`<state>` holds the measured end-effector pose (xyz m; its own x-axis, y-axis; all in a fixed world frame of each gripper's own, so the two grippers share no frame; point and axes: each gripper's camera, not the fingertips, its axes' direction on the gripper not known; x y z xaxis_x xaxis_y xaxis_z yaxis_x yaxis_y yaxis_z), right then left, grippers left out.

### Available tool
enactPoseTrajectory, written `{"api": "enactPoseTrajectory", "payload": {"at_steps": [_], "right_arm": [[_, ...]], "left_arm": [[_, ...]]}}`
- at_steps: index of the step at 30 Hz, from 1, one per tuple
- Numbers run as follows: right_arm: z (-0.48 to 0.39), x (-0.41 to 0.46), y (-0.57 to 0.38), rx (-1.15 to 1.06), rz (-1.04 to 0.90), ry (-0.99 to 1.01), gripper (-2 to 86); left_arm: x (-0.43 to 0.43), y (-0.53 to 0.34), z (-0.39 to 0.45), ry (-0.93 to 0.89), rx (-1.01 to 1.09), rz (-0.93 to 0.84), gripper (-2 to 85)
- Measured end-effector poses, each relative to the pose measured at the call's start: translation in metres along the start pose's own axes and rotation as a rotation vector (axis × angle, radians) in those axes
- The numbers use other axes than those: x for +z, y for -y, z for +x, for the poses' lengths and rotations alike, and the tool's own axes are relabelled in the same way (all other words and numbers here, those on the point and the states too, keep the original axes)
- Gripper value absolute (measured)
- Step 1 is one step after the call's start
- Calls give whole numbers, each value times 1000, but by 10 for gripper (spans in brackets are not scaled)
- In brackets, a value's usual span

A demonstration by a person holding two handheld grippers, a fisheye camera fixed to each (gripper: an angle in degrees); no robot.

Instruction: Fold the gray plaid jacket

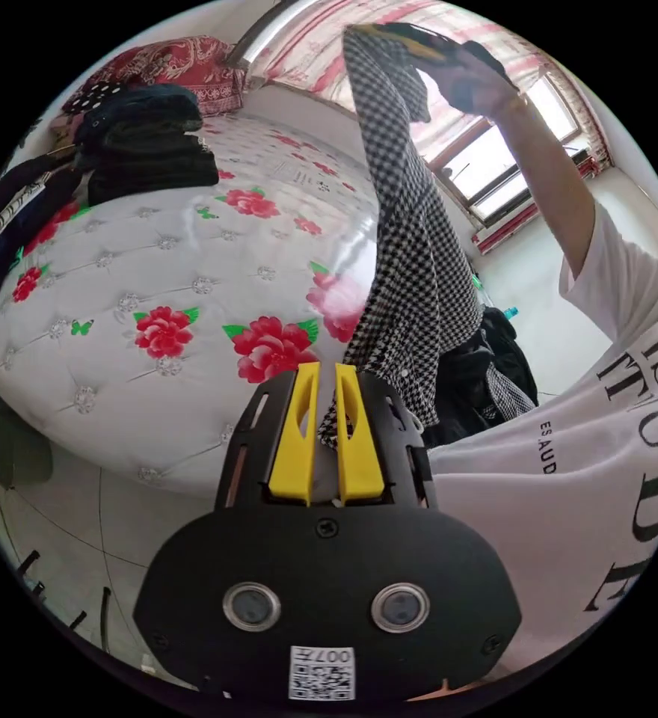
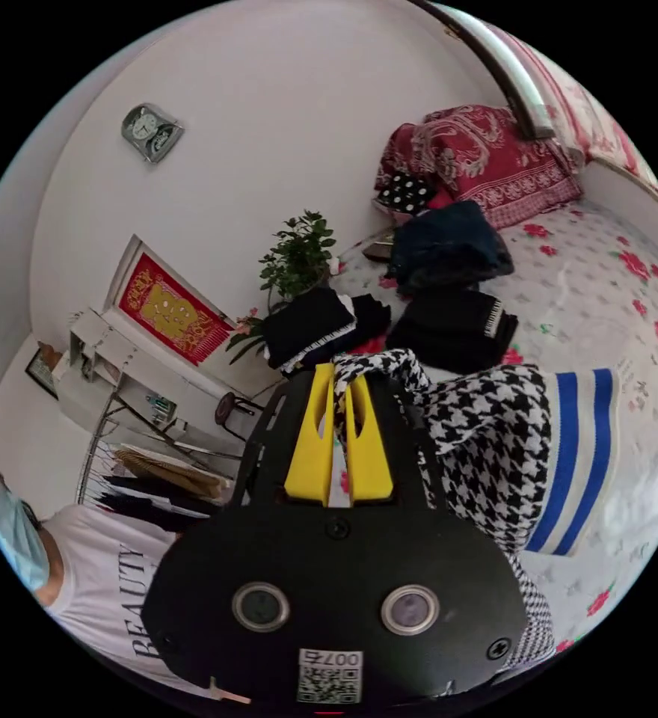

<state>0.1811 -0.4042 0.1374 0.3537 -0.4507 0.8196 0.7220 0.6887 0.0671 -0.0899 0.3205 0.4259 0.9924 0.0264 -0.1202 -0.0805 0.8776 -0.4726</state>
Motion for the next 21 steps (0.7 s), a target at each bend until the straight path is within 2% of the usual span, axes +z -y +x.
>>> {"api": "enactPoseTrajectory", "payload": {"at_steps": [3, 6, 10, 15, 17, 21], "right_arm": [[-25, 63, 41, 34, 13, 139, 6], [-33, 85, 24, -17, -15, 47, 19], [10, 87, -90, -55, -162, -81, 56], [90, -20, -314, 168, -131, -335, 57], [112, -93, -432, 398, -135, -479, 60], [90, -196, -576, 640, -90, -745, 73]], "left_arm": [[7, -9, 3, 44, -45, -12, 43], [10, -17, 2, 75, -66, -18, 47], [22, -27, 8, 114, -50, -67, 48], [48, -30, 36, 102, 2, -131, 52], [63, -25, 54, 97, 46, -162, 53], [97, -2, 108, 92, 177, -201, 57]]}}
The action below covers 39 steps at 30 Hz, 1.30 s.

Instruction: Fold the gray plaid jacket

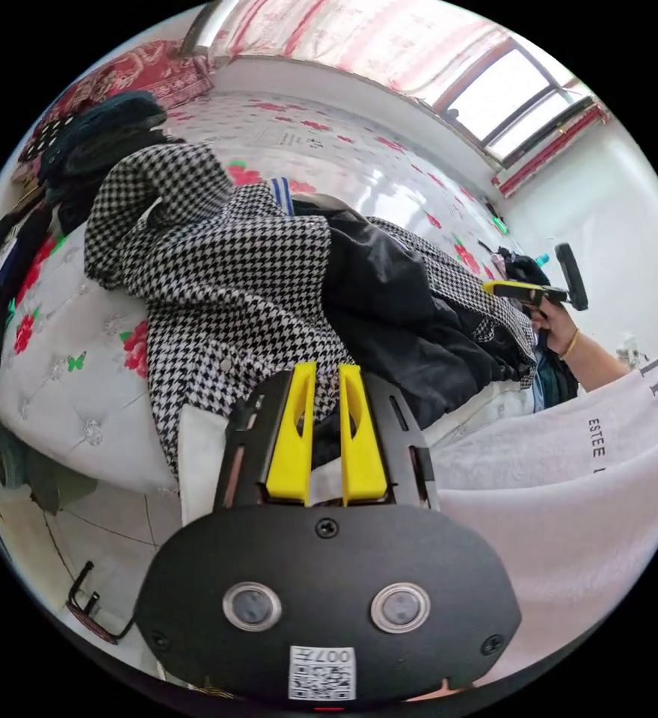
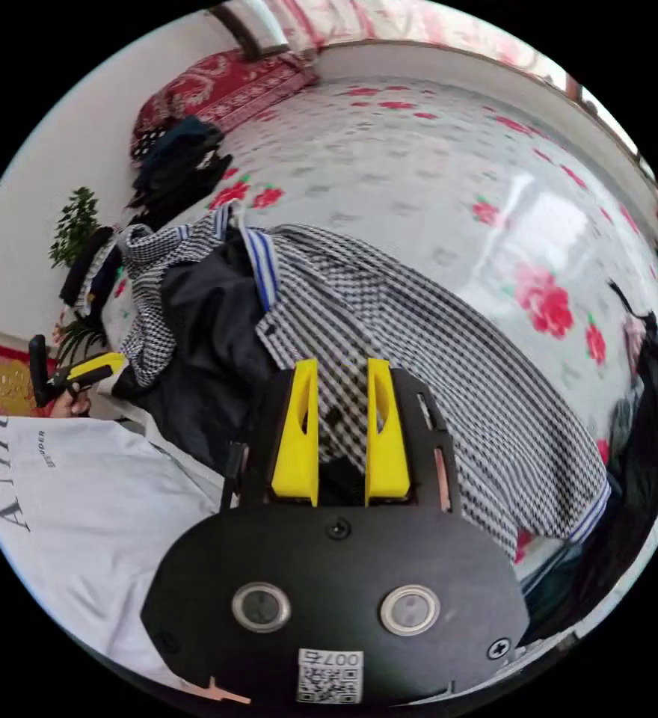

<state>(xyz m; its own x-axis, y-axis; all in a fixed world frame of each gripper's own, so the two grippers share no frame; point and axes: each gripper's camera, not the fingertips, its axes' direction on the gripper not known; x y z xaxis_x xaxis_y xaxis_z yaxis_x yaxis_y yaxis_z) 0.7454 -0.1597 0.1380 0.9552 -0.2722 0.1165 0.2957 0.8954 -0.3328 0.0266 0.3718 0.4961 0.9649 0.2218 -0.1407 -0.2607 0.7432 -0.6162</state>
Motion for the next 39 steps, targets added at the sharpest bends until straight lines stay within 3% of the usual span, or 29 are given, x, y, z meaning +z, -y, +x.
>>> {"api": "enactPoseTrajectory", "payload": {"at_steps": [4, 11, 16, 20, 21, 25, 28, 31, 33, 36, 39], "right_arm": [[38, -26, -31, 77, 12, -40, 86], [9, -39, 37, -98, 55, -15, 97], [8, -14, 107, -154, -26, -29, 95], [-6, 47, 137, -213, -230, -1, 78], [-17, 36, 130, -278, -97, -37, 68], [-28, 27, 129, -361, -118, -79, 12], [10, -37, 147, -274, 47, -65, 3], [51, -113, 180, -197, 253, -160, 0], [70, -146, 206, -137, 364, -253, 1], [132, -156, 260, 119, 295, -300, 8], [157, -163, 247, 164, 305, -218, 19]], "left_arm": [[16, 55, 52, -9, 147, 19, 68], [56, 181, 75, 87, 240, 29, 86], [146, 270, 68, 65, 221, -175, 131], [228, 291, 73, 171, 260, -372, 144], [236, 290, 82, 259, 301, -333, 131], [240, 309, 102, 300, 346, -302, 45], [216, 350, 115, 278, 347, -173, 36], [177, 414, 143, 257, 318, 57, 37], [175, 454, 162, 244, 338, 87, 41], [192, 500, 167, 300, 186, -16, 10], [161, 475, 167, 259, 157, 95, 1]]}}
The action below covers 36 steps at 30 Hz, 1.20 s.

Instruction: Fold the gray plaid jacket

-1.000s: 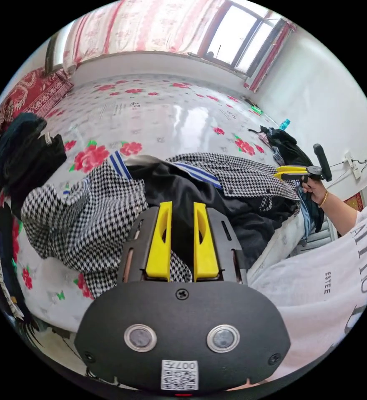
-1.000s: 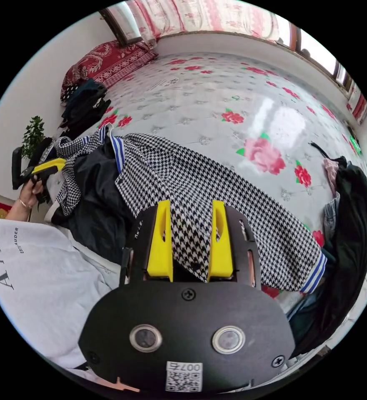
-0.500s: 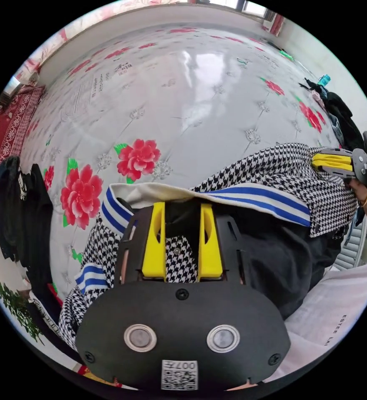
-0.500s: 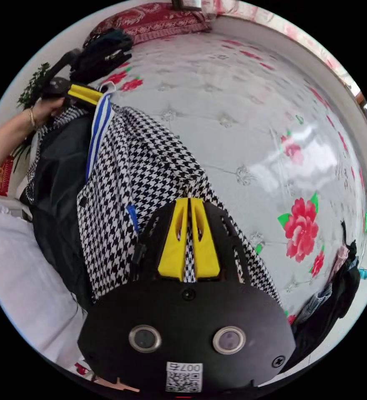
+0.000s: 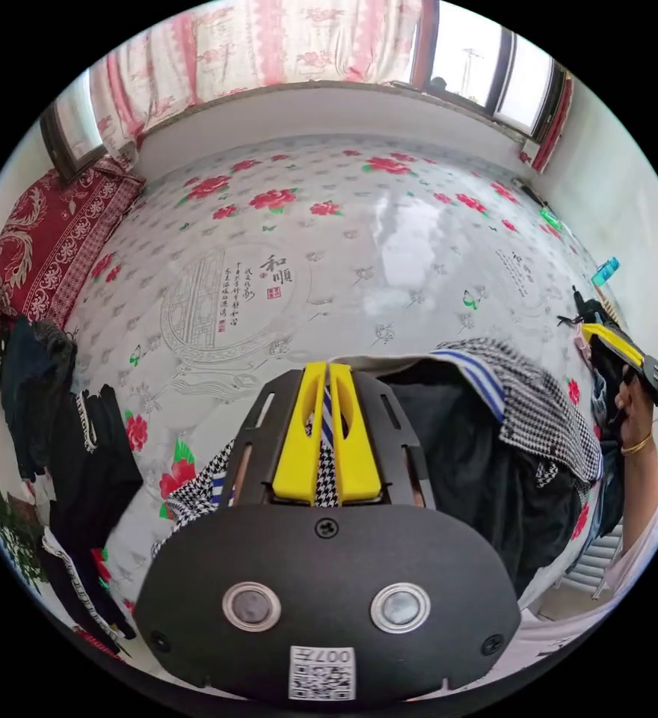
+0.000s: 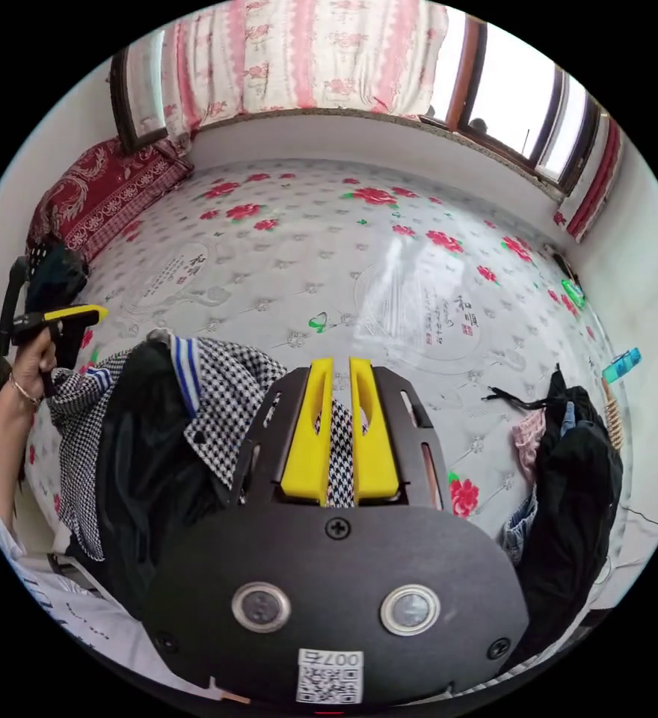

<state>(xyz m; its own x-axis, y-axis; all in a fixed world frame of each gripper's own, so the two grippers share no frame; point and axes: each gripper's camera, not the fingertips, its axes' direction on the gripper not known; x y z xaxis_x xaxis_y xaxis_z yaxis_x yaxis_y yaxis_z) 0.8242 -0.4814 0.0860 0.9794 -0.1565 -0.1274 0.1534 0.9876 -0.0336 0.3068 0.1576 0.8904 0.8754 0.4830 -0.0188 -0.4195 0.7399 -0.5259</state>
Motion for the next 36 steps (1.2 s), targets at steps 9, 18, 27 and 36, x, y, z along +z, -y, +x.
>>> {"api": "enactPoseTrajectory", "payload": {"at_steps": [9, 18, 27, 36], "right_arm": [[107, -50, -287, 320, -143, 73, 59], [172, -75, -427, 670, -208, 186, 98], [136, -55, -375, 420, -326, 98, 72], [148, -220, -422, 318, -79, -26, 49]], "left_arm": [[-47, -314, -18, 54, -78, -225, 51], [-83, -462, -35, 22, -257, -423, 122], [-81, -446, -48, 87, -150, -467, 31], [-256, -506, -86, -77, -224, -83, -8]]}}
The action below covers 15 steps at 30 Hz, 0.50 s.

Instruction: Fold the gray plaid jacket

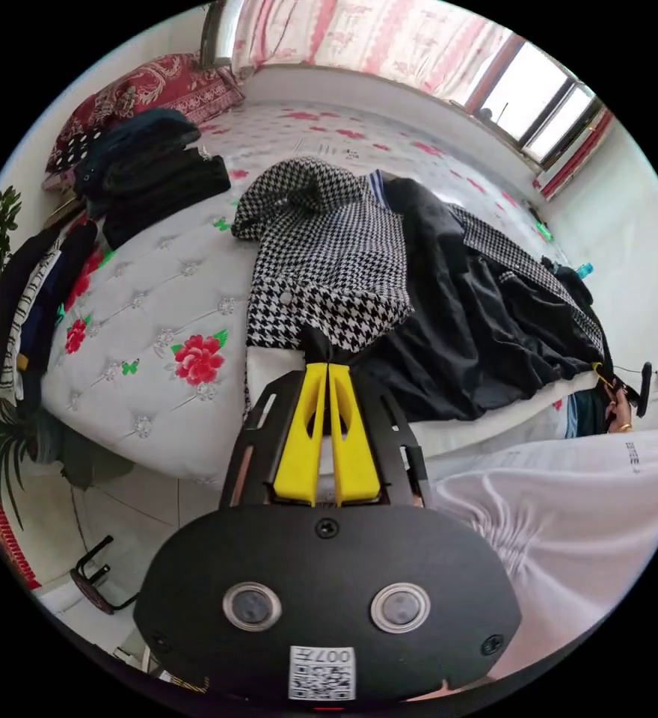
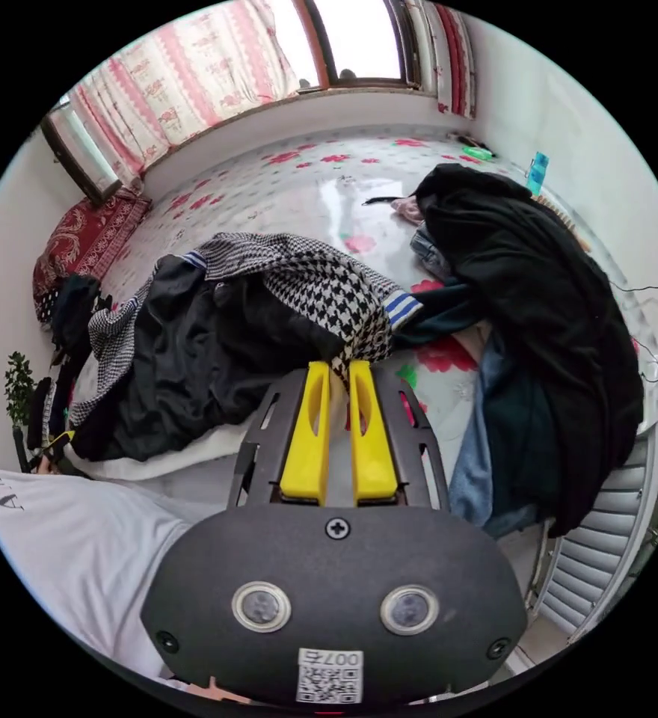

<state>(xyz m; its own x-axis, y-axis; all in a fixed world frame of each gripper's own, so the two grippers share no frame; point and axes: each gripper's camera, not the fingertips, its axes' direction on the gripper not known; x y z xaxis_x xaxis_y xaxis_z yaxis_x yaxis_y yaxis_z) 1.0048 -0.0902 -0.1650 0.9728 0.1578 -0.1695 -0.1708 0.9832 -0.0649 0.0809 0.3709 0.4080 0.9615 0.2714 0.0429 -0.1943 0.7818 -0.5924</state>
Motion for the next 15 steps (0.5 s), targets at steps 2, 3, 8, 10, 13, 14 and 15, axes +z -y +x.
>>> {"api": "enactPoseTrajectory", "payload": {"at_steps": [2, 3, 8, 10, 13, 14, 15], "right_arm": [[22, 2, -18, 62, -79, -48, 50], [33, 16, -27, 125, -134, -36, 51], [-4, 5, -46, 206, 59, -39, 57], [-48, 2, -41, 113, 167, -23, 61], [-138, 36, -11, -110, 96, 167, 69], [-178, 53, 1, -184, 51, 235, 74], [-220, 68, 10, -256, 14, 299, 78]], "left_arm": [[-9, -15, -2, -75, 48, -18, -7], [-7, -22, -1, -165, 70, -32, -4], [6, -33, 21, -233, 141, -56, 37], [-4, -32, 24, -255, 168, -7, 45], [-13, -30, 0, -197, 125, 20, 47], [-14, -30, -8, -186, 101, 27, 48], [-16, -31, -27, -181, 47, 32, 49]]}}
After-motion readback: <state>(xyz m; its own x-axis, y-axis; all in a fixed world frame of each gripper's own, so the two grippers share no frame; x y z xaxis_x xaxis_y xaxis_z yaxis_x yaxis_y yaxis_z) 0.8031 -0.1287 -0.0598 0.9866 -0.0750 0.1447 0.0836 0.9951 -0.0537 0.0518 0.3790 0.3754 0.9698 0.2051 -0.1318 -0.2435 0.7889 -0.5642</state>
